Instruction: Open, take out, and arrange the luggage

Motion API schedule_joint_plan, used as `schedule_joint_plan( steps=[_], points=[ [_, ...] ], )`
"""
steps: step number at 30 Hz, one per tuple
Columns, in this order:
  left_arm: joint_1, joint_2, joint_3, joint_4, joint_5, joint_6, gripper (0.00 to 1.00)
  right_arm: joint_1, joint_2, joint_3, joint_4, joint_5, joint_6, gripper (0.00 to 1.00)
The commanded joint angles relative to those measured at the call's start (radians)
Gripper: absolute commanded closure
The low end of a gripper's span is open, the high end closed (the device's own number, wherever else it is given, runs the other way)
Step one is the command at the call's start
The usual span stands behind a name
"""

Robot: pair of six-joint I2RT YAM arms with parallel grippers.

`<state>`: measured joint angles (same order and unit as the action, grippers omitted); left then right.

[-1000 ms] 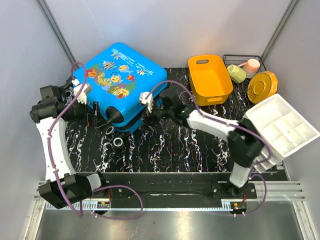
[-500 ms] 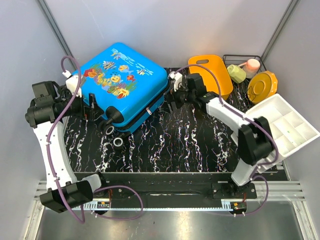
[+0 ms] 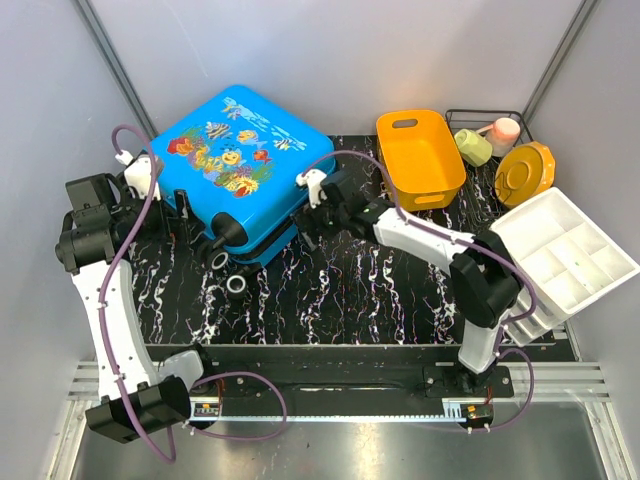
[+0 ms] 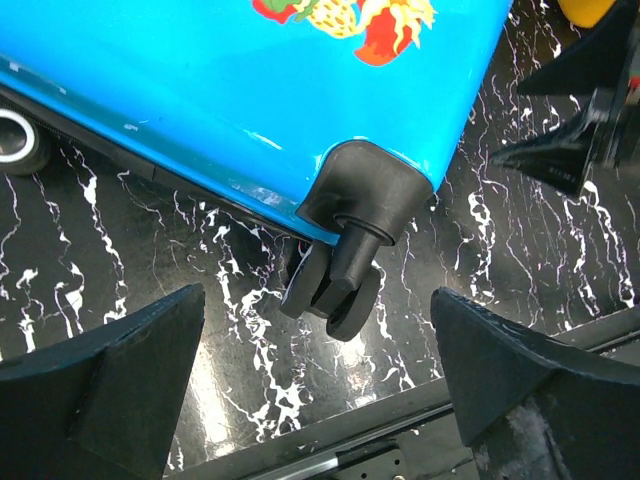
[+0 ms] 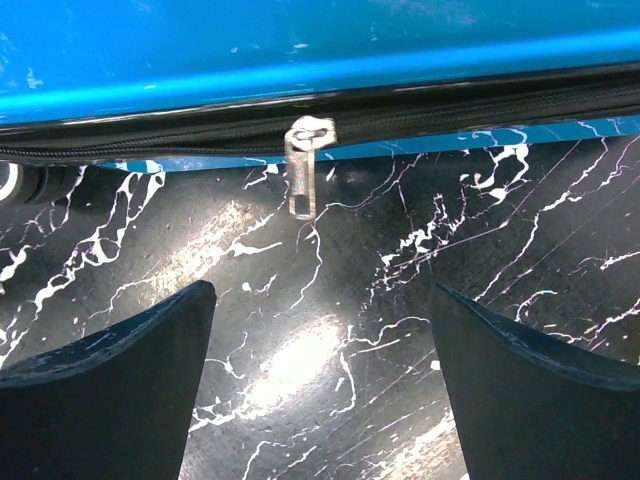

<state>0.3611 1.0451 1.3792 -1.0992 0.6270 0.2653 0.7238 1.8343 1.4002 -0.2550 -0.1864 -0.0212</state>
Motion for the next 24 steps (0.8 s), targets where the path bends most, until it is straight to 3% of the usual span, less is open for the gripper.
schedule_joint_plan(
  steps=[1, 10, 18, 24],
  points=[
    [-0.001, 0.013, 0.004, 0.068, -0.055, -0.110, 0.01, 0.077, 0.035, 0.077, 0.023, 0.278, -0.033, 0.04],
    [-0.001, 0.004, -0.005, 0.105, -0.089, -0.169, 0.01, 0.203, 0.135, 0.138, 0.082, 0.505, -0.101, 0.04],
    [0.002, 0.012, -0.014, 0.116, -0.090, -0.210, 0.01, 0.253, 0.206, 0.145, 0.186, 0.669, -0.196, 0.17],
    [0.004, 0.009, -0.049, 0.121, -0.089, -0.218, 0.01, 0.284, 0.204, 0.118, 0.295, 0.751, -0.298, 0.20]
  ],
)
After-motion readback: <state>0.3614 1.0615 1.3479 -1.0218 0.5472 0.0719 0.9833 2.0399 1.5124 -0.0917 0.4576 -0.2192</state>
